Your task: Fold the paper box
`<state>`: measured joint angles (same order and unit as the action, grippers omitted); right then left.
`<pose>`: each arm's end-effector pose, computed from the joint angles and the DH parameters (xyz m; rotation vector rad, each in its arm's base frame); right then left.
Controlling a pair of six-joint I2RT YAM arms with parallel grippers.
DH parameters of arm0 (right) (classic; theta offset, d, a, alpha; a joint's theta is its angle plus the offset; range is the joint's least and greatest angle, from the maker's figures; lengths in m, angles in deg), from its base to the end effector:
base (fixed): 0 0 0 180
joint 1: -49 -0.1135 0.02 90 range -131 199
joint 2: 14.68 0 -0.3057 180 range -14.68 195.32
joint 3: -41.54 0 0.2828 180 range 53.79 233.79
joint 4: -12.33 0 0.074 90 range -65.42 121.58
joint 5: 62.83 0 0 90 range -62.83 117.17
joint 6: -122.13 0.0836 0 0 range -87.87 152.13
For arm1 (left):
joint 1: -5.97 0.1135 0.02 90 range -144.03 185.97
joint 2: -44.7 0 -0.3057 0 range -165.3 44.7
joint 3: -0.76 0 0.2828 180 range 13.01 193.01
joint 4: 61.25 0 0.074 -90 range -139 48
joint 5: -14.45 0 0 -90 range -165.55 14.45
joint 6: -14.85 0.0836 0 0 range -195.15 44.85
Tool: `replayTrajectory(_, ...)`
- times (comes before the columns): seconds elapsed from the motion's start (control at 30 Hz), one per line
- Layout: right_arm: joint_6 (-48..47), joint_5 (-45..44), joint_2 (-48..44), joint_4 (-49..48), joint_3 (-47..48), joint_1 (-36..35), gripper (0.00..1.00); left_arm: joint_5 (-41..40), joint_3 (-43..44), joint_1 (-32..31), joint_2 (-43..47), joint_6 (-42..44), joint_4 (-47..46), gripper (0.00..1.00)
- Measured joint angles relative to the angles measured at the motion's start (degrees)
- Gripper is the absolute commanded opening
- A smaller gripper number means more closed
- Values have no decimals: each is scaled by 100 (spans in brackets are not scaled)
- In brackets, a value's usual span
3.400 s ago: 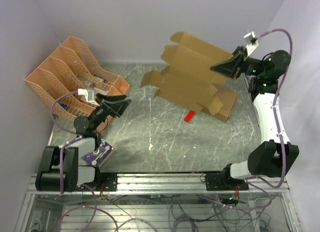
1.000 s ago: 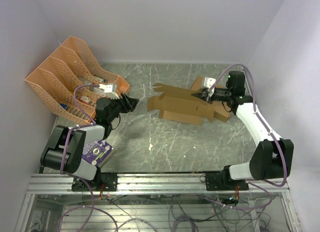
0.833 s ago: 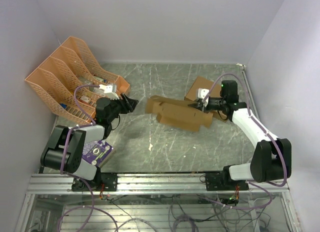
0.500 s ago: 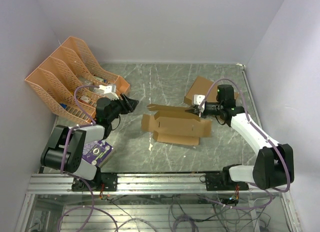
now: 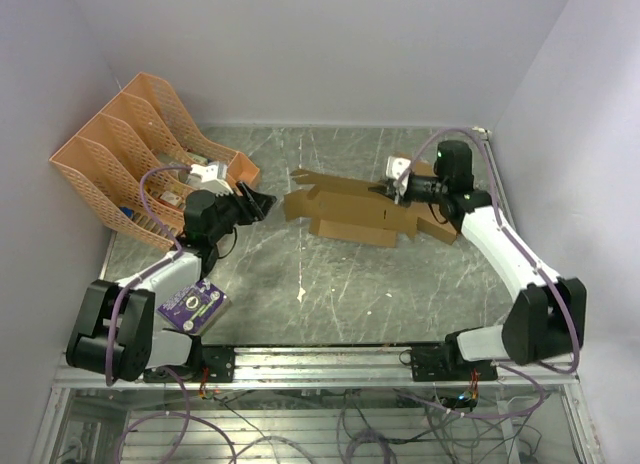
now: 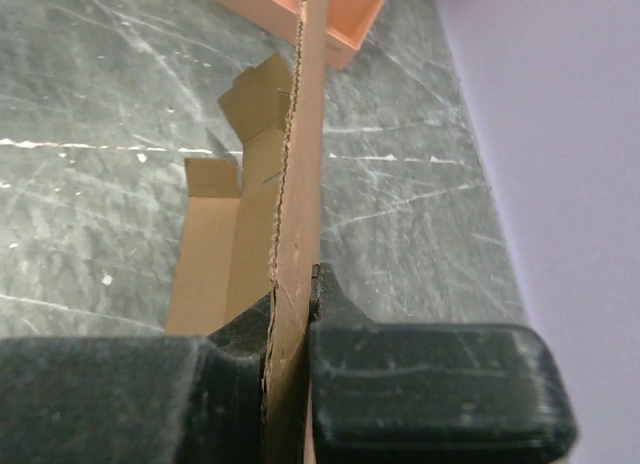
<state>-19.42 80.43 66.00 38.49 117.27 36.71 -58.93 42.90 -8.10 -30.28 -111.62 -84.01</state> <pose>0.3359 0.1417 0.3267 -1.4199 1.2909 0.5219 0.3144 -0.1034 0.2284 -0.1345 1.8212 -0.8878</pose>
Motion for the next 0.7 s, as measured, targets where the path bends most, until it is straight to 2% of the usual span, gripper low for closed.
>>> replayTrajectory(0.13, 136, 31, -839, -828, -1049, -142, 0, -7, -153, 4, 247, 2, 17, 68)
replayTrajectory(0.4, 717, -345, -1952, -2465, -2719, -623, 0, -15, -420, 33, 634, 87, 151, 67)
replayTrajectory(0.53, 472, -535, -2955, -2896, -3676, -1102, 0, -114, -485, 46, 1093, 179, 492, 68)
replayTrajectory(0.7, 407, -662, -3344, -3045, -4124, -1276, 0, -254, -592, 48, 1749, 223, 916, 68)
